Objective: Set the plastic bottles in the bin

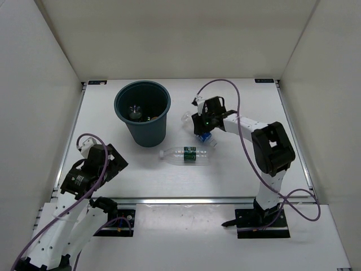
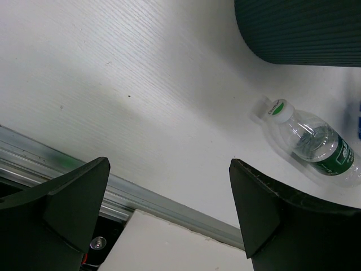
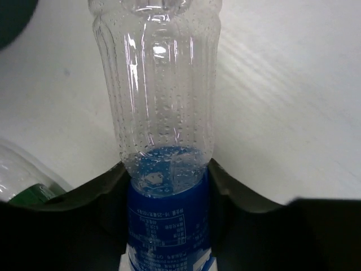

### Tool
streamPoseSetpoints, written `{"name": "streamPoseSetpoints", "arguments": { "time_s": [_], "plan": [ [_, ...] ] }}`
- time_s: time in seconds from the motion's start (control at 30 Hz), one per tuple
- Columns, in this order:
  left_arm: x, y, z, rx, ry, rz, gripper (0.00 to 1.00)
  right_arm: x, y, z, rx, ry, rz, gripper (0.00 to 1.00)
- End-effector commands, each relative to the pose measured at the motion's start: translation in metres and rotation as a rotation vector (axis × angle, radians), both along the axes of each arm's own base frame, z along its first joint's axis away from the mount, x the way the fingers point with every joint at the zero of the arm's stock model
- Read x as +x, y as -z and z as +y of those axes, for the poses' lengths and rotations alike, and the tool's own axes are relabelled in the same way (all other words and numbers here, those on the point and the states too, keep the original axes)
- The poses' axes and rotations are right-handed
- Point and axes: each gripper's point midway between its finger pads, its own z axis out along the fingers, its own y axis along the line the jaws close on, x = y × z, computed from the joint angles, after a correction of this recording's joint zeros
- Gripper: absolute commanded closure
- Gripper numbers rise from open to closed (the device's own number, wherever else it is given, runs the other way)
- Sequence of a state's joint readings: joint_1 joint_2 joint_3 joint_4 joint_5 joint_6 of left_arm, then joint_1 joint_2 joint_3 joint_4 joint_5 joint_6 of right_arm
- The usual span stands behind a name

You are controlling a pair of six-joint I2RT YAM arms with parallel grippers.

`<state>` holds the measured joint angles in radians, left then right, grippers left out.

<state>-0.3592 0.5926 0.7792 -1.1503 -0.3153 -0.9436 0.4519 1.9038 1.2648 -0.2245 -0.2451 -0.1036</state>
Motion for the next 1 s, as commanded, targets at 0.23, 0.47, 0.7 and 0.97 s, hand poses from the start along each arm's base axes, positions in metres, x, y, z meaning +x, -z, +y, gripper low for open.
{"name": "streamPoseSetpoints", "arguments": {
  "time_s": [0.23,0.47,0.7,0.97],
  "plan": [
    [0.014,-0.003,-0.001,0.031,0.037,-0.016,0.01,0.057,-0.238,-0.023,0.299,0.124,-0.467,0.77],
    [0.019,0.004,-0.007,0.025,0.081,-0.019,0.01,0.021,-0.37,0.086,0.546,-0.185,-0.682,0.77],
    [0.02,0.005,-0.011,0.031,0.12,-0.008,0.01,0.011,-0.383,0.188,0.681,-0.369,-0.645,0.74],
    [0.017,0.005,-0.023,0.043,0.258,-0.021,0.01,0.01,-0.358,0.235,0.732,-0.466,-0.534,0.44]
  ]
}}
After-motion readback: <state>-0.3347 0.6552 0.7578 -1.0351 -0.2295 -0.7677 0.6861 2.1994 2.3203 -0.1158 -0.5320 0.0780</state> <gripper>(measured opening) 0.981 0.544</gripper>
